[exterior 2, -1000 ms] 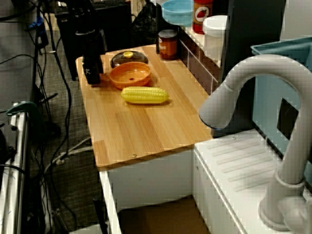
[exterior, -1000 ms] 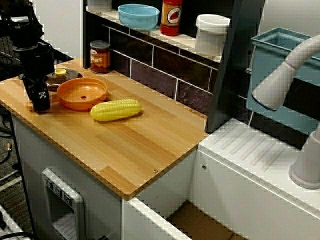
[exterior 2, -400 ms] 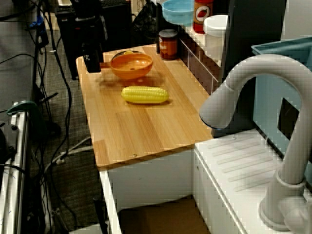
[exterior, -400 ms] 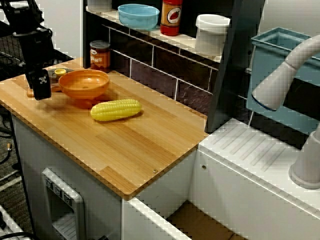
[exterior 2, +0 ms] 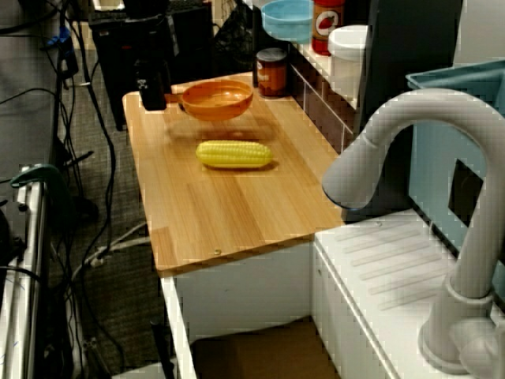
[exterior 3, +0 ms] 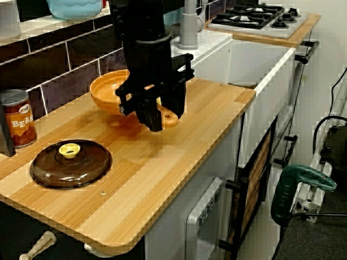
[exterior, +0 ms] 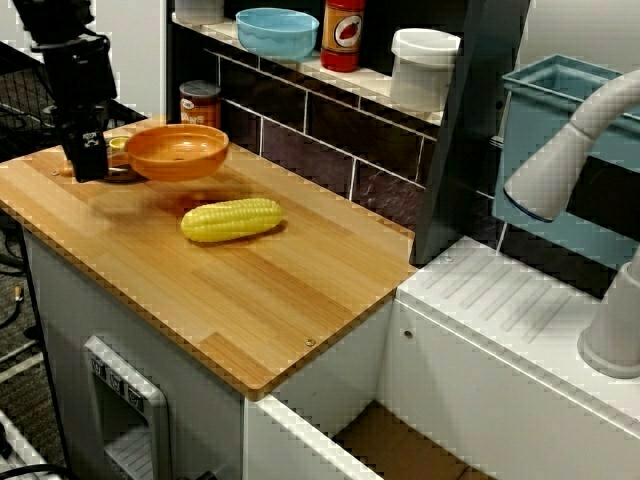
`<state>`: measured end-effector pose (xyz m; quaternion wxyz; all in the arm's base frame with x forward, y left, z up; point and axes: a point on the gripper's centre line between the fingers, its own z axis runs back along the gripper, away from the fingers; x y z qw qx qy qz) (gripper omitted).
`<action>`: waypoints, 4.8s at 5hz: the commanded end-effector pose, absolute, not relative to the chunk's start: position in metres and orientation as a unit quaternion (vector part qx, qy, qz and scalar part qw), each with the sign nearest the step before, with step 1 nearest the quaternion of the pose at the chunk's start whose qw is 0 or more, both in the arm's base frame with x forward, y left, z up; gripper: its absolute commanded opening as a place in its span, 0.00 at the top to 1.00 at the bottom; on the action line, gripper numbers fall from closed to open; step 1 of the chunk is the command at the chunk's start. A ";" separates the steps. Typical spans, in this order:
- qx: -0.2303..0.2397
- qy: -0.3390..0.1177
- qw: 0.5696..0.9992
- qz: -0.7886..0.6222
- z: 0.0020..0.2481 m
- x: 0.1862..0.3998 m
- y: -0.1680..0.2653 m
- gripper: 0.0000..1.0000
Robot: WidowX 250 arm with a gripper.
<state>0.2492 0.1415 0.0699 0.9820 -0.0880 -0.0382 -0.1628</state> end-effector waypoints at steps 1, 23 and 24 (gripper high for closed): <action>-0.049 -0.066 0.981 -0.174 0.107 0.261 0.129 1.00; -0.054 -0.087 0.986 -0.129 0.157 0.242 0.032 1.00; -0.052 -0.092 0.986 -0.129 0.159 0.240 0.032 1.00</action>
